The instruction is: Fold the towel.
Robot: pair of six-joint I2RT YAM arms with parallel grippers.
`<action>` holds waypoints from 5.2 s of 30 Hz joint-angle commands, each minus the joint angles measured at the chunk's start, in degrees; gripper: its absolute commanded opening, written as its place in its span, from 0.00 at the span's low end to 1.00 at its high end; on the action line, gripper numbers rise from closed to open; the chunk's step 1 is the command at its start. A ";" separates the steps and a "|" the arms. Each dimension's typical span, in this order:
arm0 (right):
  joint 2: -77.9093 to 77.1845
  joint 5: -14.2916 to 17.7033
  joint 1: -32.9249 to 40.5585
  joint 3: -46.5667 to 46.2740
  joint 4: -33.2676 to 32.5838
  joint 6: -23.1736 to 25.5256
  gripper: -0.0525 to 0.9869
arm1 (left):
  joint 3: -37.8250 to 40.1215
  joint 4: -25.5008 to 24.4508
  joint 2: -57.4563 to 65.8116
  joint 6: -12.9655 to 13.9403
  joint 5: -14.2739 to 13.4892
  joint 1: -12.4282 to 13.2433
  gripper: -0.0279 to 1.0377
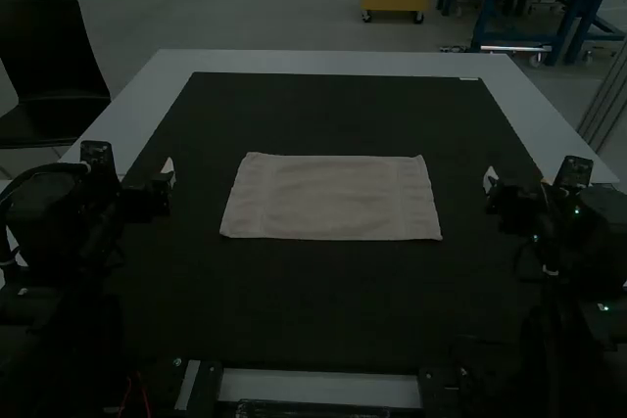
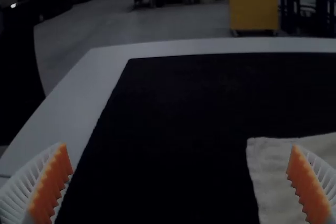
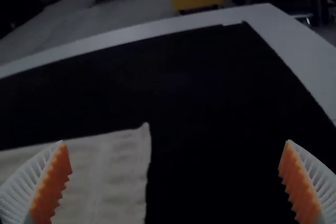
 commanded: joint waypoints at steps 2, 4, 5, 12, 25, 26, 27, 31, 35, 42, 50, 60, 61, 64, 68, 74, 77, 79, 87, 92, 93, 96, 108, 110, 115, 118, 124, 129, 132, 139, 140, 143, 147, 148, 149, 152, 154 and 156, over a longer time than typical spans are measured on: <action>-0.45 -1.79 -0.43 -0.32 -0.63 0.55 0.92 | -0.30 0.51 -0.40 -0.57 0.67 0.49 0.93; -0.45 -1.79 -0.43 -0.32 -0.54 0.55 0.92 | -0.38 0.51 -0.40 -0.57 0.67 0.49 0.93; -0.54 -1.79 -0.43 -0.32 -0.54 0.55 0.92 | -0.38 0.51 -0.40 -0.57 0.75 0.49 0.93; -0.45 -0.39 -0.43 -0.23 1.40 0.46 0.92 | -0.30 1.31 -0.40 -0.48 0.67 0.31 0.93; -0.54 1.72 0.19 -0.32 23.28 -29.07 0.92 | -0.30 15.02 -0.40 17.36 -2.59 0.57 0.93; -0.54 1.72 0.28 -0.32 23.28 -31.44 0.92 | -0.30 15.02 -0.40 18.42 -2.15 0.57 0.93; -0.54 1.72 0.19 -0.32 23.46 -32.94 0.92 | -0.30 14.84 -0.40 18.59 -0.56 0.49 0.93; -0.36 -1.88 -0.34 1.44 26.01 -27.75 0.92 | 0.50 16.60 -0.32 18.07 2.16 0.57 0.93; 7.37 -3.11 -0.78 13.39 21.61 -17.03 0.92 | 7.97 14.49 1.09 17.54 3.04 0.57 0.93; 38.49 -3.90 -0.87 35.10 3.68 -0.24 0.92 | 30.64 1.39 28.51 2.77 4.27 -0.75 0.93; 42.79 -5.13 -1.13 31.24 3.86 4.33 0.91 | 33.89 -7.31 44.60 3.65 7.52 -1.18 0.93; 42.18 0.85 -5.44 32.55 3.68 -5.87 0.92 | 33.37 -9.59 52.59 3.65 11.74 1.45 0.93; 42.09 -0.91 -5.17 33.26 2.45 -9.21 0.92 | 33.54 -9.59 53.56 3.57 12.97 2.07 0.93; 41.30 -6.01 -3.94 33.96 1.04 -11.23 0.90 | 33.72 -9.24 57.34 3.13 16.13 3.83 0.93; 41.21 -7.42 -1.83 31.41 -2.21 -14.48 0.90 | 33.72 -6.96 62.61 3.21 17.98 5.85 0.92; 46.31 -8.38 -0.34 27.90 -3.61 -14.39 0.88 | 32.75 -2.47 66.74 3.30 20.62 5.14 0.92; 50.79 -13.74 0.28 27.63 -4.05 -12.02 0.88 | 32.84 -0.10 68.15 3.21 21.85 3.56 0.92; 54.66 -14.71 0.89 27.72 -3.70 -11.14 0.88 | 33.02 1.39 69.47 3.13 22.20 2.42 0.92; 63.01 -13.74 3.88 27.10 8.78 -6.22 0.93 | 33.54 6.58 78.08 1.98 22.29 -0.66 0.93; 64.85 -11.02 6.43 25.87 16.78 -6.31 0.89 | 33.54 10.01 82.74 1.37 22.20 -0.75 0.93; 65.56 -11.02 6.78 25.79 17.48 -6.31 0.89 | 33.63 10.53 83.53 1.37 22.20 -0.75 0.93; 68.02 -11.02 7.22 25.26 18.62 -6.31 0.89 | 33.98 11.94 85.46 1.37 22.11 -0.75 0.93; 88.06 -11.46 8.45 29.92 24.51 -6.40 0.91 | 38.90 14.84 93.20 1.37 22.11 -0.39 0.93; 90.26 -11.46 8.71 31.15 25.65 -6.40 0.92 | 40.05 15.28 94.96 1.46 22.11 -0.31 0.93; 94.83 -11.28 9.86 33.17 28.55 -6.48 0.92 | 41.98 16.16 97.77 1.90 22.11 -0.66 0.92; 97.99 -11.20 10.38 34.84 29.35 -6.66 0.92 | 43.56 16.60 99.18 1.90 22.11 -0.48 0.92; 103.09 -11.20 10.12 38.00 31.63 -6.75 0.92 | 46.64 17.13 102.25 2.07 22.20 -0.75 0.92; 106.08 -11.28 9.86 39.94 32.77 -6.83 0.91 | 48.75 17.30 104.71 2.34 22.99 -0.75 0.92; 107.66 -11.28 9.68 41.08 33.48 -6.83 0.91 | 49.63 17.74 106.38 2.42 22.99 -0.75 0.92; 111.09 -11.37 9.68 44.51 34.35 -6.83 0.91 | 52.18 17.74 109.99 3.13 22.73 -0.75 0.92; 111.44 -11.37 9.59 44.95 34.44 -6.83 0.91 | 52.53 17.74 110.25 3.13 22.73 -0.75 0.92; 112.93 -11.37 9.68 46.62 34.44 -6.83 0.91 | 53.67 17.74 110.95 3.13 22.73 -0.75 0.92; 114.78 -11.37 9.68 48.81 34.35 -6.83 0.91 | 54.90 17.74 112.01 3.30 22.73 -0.75 0.92; 115.22 -11.37 9.68 49.25 34.35 -6.83 0.91 | 55.16 17.74 112.18 3.39 22.73 -0.75 0.92; 115.74 -11.37 9.59 49.69 34.35 -6.83 0.91 | 55.34 17.74 112.45 3.48 22.73 -0.75 0.92; 117.59 -11.37 9.68 50.92 34.35 -6.83 0.91 | 55.95 17.83 113.24 3.92 22.73 -0.75 0.92; 118.73 -11.37 9.59 51.89 34.27 -6.83 0.91 | 56.48 17.83 113.94 4.01 22.81 -0.75 0.92; 119.61 -11.37 9.42 52.86 34.27 -6.83 0.91 | 57.19 17.74 114.64 4.09 22.90 -0.75 0.92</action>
